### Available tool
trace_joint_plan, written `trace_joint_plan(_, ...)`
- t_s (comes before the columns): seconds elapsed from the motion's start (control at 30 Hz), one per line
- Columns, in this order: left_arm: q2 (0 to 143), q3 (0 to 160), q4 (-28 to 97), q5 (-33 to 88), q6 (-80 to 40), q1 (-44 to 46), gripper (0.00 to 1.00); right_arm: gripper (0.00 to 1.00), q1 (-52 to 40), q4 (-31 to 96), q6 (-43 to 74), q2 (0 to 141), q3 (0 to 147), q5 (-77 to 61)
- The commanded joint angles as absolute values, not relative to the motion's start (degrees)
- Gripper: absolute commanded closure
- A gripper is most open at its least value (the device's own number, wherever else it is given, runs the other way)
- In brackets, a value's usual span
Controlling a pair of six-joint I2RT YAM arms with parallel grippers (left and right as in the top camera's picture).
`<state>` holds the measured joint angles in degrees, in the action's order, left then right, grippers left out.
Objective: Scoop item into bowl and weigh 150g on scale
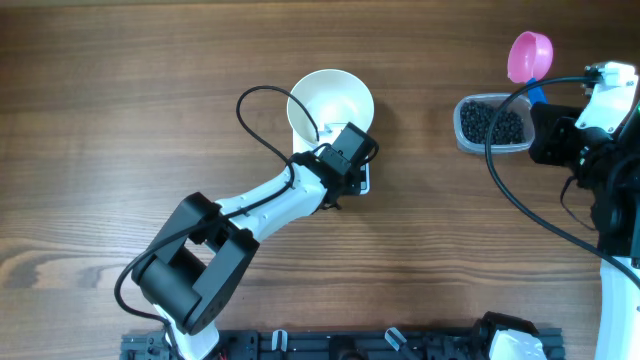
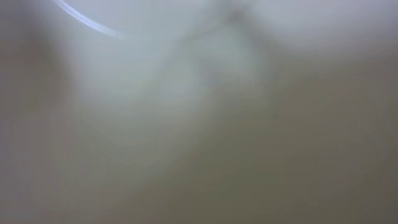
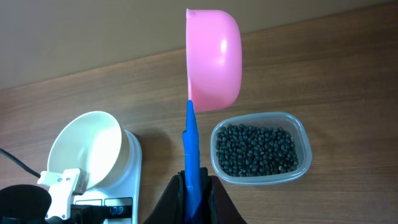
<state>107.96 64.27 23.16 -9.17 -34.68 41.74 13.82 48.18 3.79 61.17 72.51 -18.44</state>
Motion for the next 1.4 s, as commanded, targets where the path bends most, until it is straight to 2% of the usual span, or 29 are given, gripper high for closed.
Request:
trace_joint_plan(0.0,112.6,62.8,24.3,-8.0,-35.4,41.8,0.96,0.96,13.8,48.5,3.0,61.4,72.7,-19.4)
trace_joint_plan(0.27,109.4,63.1,24.7,-8.0,-35.2,41.9,0.96,0.96,13.8,48.8,3.0,61.4,72.7,-19.4)
trace_joint_plan(0.47,97.8,63.1,25.5,-7.4,-35.2,41.9,0.96,0.96,13.8,48.9,3.0,61.4,72.7,-19.4)
trace_joint_plan(0.6,89.8,63.1,27.6,-2.8,-35.2,41.9,0.96,0.96,13.8,48.9,3.0,61.4,72.7,-19.4)
trace_joint_plan(0.77,81.5,63.1,31.0,-3.1,-34.9,41.3,0.92,0.96,13.8,50.0,3.0,61.4,72.7,-19.4)
trace_joint_plan(0.87,76.8,63.1,35.6,-3.7,-35.0,38.2,0.9,0.96,13.8,50.7,3.0,61.4,72.7,-19.4)
trace_joint_plan(0.97,71.0,63.1,44.0,-3.4,-34.7,30.3,0.85,0.96,13.8,51.2,3.0,61.4,72.7,-19.4)
trace_joint_plan(1.03,68.6,63.1,47.7,-1.3,-29.7,25.4,0.83,0.96,13.8,51.2,3.0,61.4,72.7,-19.4)
trace_joint_plan(1.07,67.7,63.1,49.3,-0.3,-26.5,23.2,0.8,0.96,13.8,51.1,3.1,61.4,72.7,-19.4)
trace_joint_plan(1.1,67.2,63.1,50.9,-0.3,-25.6,21.5,0.72,0.96,13.8,51.0,3.1,61.4,72.7,-19.4)
trace_joint_plan(1.2,67.2,63.0,54.1,-0.3,-25.7,18.4,0.66,0.96,13.8,51.0,3.2,61.4,72.7,-19.4)
trace_joint_plan(1.23,67.4,63.0,55.0,-0.3,-25.7,17.8,0.52,0.96,13.8,50.9,3.1,61.5,72.7,-19.4)
trace_joint_plan(1.27,67.7,63.0,56.1,-0.3,-25.7,17.4,0.0,0.96,13.8,50.3,3.0,61.6,72.7,-19.4)
trace_joint_plan(1.37,68.3,63.0,56.4,-0.7,-25.7,17.2,0.0,0.96,13.8,48.0,3.0,62.4,72.7,-19.4)
